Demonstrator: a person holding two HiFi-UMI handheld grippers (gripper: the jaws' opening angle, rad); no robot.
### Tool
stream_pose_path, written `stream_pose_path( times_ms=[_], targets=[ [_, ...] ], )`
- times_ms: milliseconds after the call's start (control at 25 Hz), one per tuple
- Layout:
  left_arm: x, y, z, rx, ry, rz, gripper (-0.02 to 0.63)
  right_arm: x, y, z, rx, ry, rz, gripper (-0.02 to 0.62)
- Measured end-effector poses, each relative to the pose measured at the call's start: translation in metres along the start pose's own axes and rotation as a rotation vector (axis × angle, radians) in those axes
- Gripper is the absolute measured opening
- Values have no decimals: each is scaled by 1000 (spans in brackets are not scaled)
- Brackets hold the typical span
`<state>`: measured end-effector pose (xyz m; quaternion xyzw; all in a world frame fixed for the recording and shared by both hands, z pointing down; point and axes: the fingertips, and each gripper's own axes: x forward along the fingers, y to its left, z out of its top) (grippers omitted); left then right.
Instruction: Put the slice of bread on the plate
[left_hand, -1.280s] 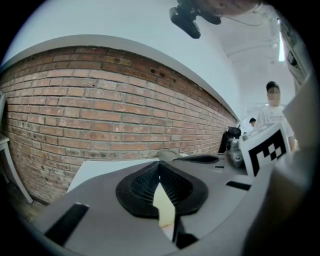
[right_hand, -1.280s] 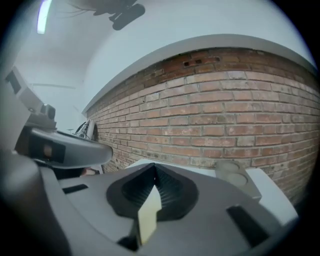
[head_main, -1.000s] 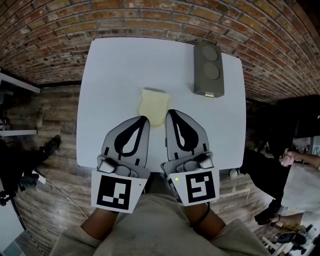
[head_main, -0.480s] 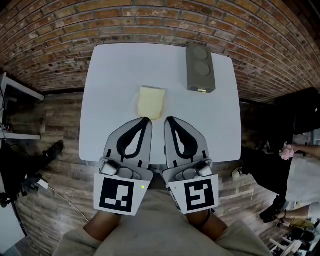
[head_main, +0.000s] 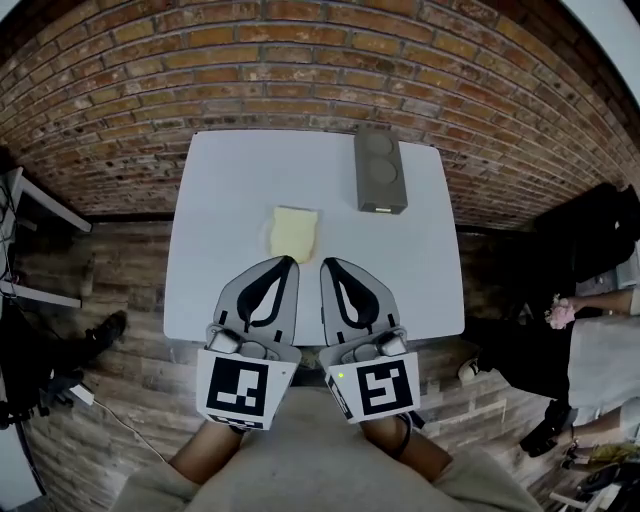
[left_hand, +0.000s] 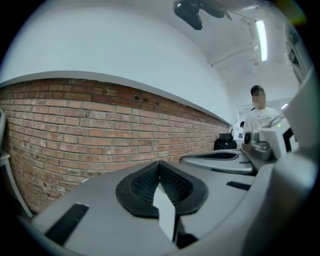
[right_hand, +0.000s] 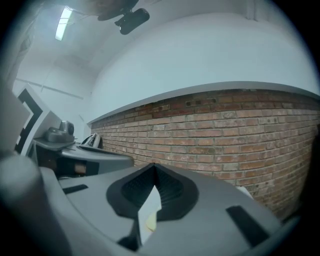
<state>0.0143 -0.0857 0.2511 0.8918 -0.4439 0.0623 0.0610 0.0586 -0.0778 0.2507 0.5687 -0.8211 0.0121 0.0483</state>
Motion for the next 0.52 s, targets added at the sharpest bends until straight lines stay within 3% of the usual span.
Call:
stream_pose_path(
  times_ms=[520],
  targets=[
    [-11,-11,10,39,-22,3,9,-12,-2,4,-5,22,20,6]
  ],
)
